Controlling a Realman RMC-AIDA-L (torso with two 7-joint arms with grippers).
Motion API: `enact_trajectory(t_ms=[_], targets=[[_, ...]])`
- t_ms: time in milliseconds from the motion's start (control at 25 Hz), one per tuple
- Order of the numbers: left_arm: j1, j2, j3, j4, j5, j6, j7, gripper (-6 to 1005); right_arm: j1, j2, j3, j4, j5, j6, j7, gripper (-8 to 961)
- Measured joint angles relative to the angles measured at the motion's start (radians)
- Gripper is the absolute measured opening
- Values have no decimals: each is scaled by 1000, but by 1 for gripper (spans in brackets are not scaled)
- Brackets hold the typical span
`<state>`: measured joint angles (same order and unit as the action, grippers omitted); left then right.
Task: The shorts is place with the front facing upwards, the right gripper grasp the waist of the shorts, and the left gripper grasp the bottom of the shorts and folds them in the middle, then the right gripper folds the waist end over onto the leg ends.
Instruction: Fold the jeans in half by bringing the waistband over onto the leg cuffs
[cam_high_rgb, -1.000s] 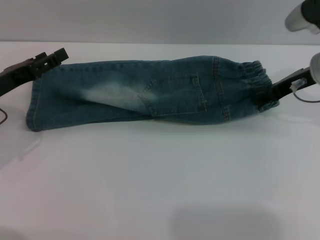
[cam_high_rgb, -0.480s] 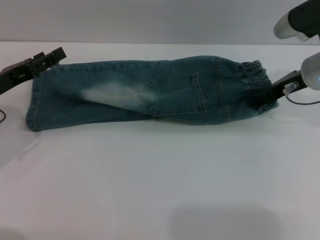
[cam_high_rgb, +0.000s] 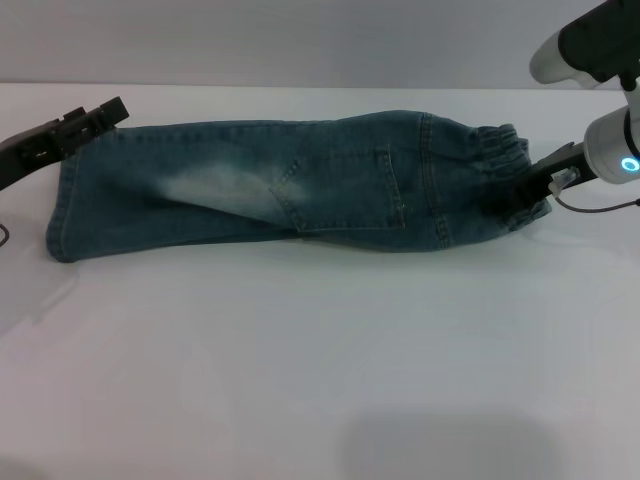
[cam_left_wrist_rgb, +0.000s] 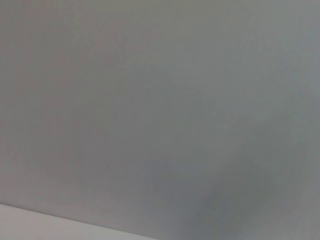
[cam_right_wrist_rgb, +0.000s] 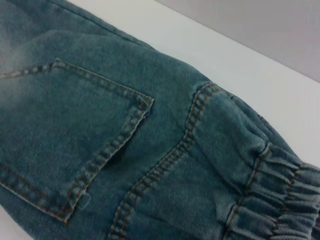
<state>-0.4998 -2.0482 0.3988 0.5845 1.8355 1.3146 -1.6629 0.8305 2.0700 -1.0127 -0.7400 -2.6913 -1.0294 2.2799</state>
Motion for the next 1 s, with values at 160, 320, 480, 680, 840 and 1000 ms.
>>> enact_trajectory(t_ms=[160,320,480,680,840,1000], targets=[[5,0,0,0,-1,0,0,814,0,0,-1,-1,1,0,-3,599],[9,-1,0,0,-1,0,0,815,-3,0,-2,-5,6,-1,-10,598],[10,-1,0,0,-1,-1,0,815,-18,1,-3,-14,46,-5,-44,519],[10,-2,1,0,-1,-1,5,815,-38,2,-3,-23,90,-10,-79,352],[9,-5,1,0,-2,-2,20,815,-52,2,-3,-41,90,-11,-90,245],[-8,-6,23,-32,-5,-3,99,814,-81,2,-2,-113,91,-68,-91,180]])
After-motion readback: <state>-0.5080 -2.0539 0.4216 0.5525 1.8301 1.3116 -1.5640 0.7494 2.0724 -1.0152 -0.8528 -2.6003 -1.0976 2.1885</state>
